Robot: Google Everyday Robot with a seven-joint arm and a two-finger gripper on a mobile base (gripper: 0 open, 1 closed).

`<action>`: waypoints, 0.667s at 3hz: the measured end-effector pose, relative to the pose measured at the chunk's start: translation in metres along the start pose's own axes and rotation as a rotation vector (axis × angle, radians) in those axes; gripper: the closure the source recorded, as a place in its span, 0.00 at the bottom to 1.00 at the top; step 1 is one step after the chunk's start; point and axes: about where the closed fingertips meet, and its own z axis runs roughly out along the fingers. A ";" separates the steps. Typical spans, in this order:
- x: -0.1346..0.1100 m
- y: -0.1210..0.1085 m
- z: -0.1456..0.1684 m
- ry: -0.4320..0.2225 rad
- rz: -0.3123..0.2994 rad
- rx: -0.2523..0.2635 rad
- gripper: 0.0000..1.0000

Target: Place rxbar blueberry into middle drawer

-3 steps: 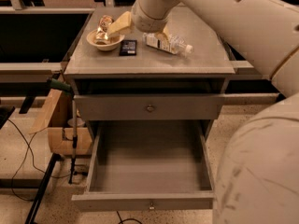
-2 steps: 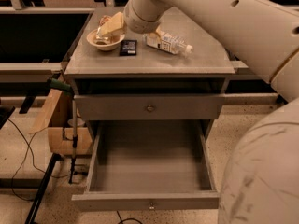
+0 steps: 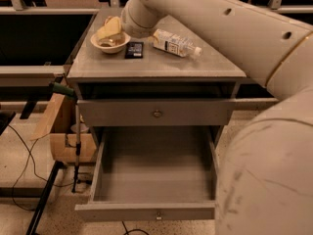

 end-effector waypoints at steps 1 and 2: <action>-0.007 -0.002 0.022 0.005 0.020 0.041 0.00; -0.013 -0.004 0.039 0.002 0.052 0.076 0.00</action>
Offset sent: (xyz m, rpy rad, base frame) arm 0.0528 0.0165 -0.0275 -0.0325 0.0135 -0.1533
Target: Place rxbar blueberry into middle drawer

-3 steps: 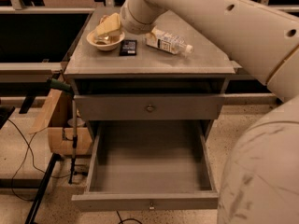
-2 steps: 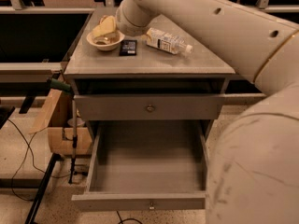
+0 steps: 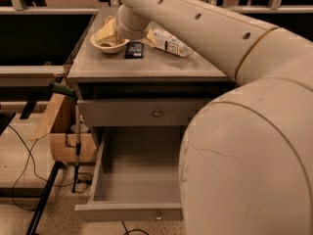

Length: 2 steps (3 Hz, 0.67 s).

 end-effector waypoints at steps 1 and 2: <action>-0.014 -0.001 0.033 0.002 0.024 0.025 0.00; -0.014 -0.001 0.033 0.002 0.024 0.025 0.00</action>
Offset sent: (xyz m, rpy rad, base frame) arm 0.0494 0.0118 -0.0258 0.0053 0.0291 -0.0312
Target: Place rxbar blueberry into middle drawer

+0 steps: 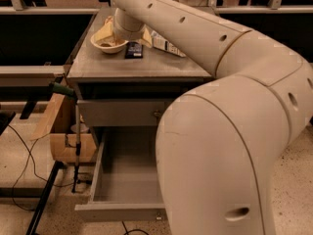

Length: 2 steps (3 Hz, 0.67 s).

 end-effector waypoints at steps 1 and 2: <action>0.002 -0.008 0.003 -0.006 0.000 0.032 0.00; 0.007 -0.025 0.004 -0.016 -0.005 0.072 0.00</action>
Offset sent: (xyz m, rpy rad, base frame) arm 0.0021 -0.0361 -0.0119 -0.0774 -0.0390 -0.0693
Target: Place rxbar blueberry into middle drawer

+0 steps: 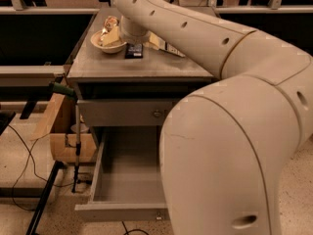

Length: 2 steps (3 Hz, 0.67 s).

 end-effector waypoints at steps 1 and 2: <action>0.003 -0.008 0.002 -0.003 -0.004 0.013 0.00; 0.004 -0.012 0.007 -0.005 -0.023 0.021 0.00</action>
Offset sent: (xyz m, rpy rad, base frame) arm 0.0063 -0.0097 -0.0069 -0.0378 -0.0253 0.0163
